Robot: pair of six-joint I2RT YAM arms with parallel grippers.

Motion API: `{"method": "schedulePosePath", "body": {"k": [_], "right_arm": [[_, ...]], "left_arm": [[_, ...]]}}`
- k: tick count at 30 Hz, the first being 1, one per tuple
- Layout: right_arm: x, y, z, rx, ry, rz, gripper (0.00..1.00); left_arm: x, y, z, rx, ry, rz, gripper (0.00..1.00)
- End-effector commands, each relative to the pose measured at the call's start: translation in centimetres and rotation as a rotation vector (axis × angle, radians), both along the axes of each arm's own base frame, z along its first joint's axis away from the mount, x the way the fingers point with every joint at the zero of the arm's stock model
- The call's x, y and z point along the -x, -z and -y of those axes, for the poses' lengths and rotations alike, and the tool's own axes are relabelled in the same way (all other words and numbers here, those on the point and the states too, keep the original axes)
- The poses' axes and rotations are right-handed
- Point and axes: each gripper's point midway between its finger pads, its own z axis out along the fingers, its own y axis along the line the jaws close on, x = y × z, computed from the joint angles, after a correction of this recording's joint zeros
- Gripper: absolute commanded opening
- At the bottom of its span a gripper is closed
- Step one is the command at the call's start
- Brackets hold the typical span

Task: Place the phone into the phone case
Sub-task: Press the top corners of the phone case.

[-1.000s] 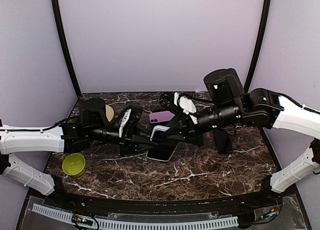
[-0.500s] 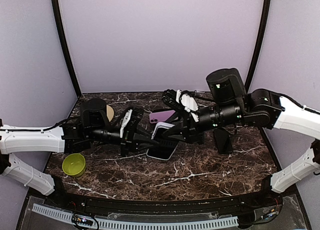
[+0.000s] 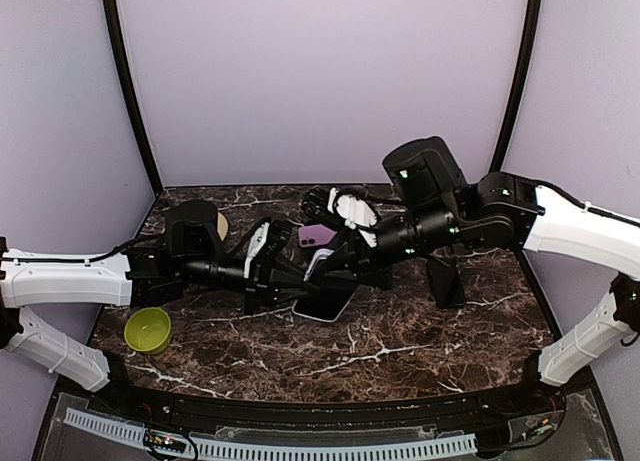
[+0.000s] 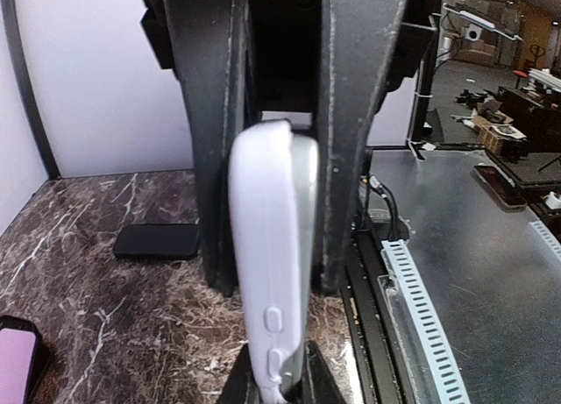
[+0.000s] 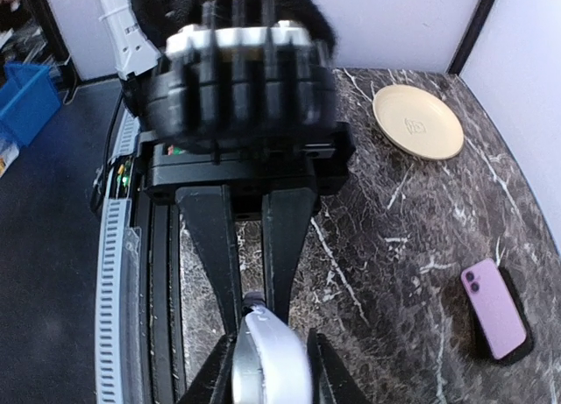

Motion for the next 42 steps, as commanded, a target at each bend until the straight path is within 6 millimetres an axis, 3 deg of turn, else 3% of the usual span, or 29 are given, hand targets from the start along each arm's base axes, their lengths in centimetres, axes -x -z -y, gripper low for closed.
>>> {"method": "schedulePosePath", "body": {"k": [1,11,15,22,32,34,37,42], "right_arm": [[0.0,-2.0,-0.4,-0.052,-0.015,0.019,0.03],[0.4,-3.1,-0.4,-0.081,-0.034,0.024,0.00],[0.0,-3.2,0.1,-0.097,-0.001,0.044,0.29],[0.4,-4.9,2.4,-0.227,0.028,0.064,0.35],[0.1,-3.2,3.2,-0.212,0.073,0.024,0.30],[0.1,-3.0,3.0,-0.209,0.066,0.017,0.22],[0.2,-3.3,2.9,-0.217,0.059,0.015,0.00],[0.5,-3.8,2.7,-0.235,0.033,0.010,0.00]], "left_arm": [[0.0,-3.1,0.3,0.080,0.008,0.062,0.00],[0.1,-3.2,0.3,0.082,0.014,0.057,0.00],[0.5,-4.5,-0.1,0.135,0.013,0.063,0.00],[1.2,-6.0,-1.1,0.216,0.019,0.077,0.00],[1.4,-6.1,-1.1,0.221,0.026,0.075,0.00],[1.4,-6.0,-1.0,0.220,0.026,0.074,0.00],[1.4,-6.0,-1.0,0.218,0.027,0.072,0.00],[1.4,-6.0,-1.0,0.219,0.032,0.067,0.00]]}}
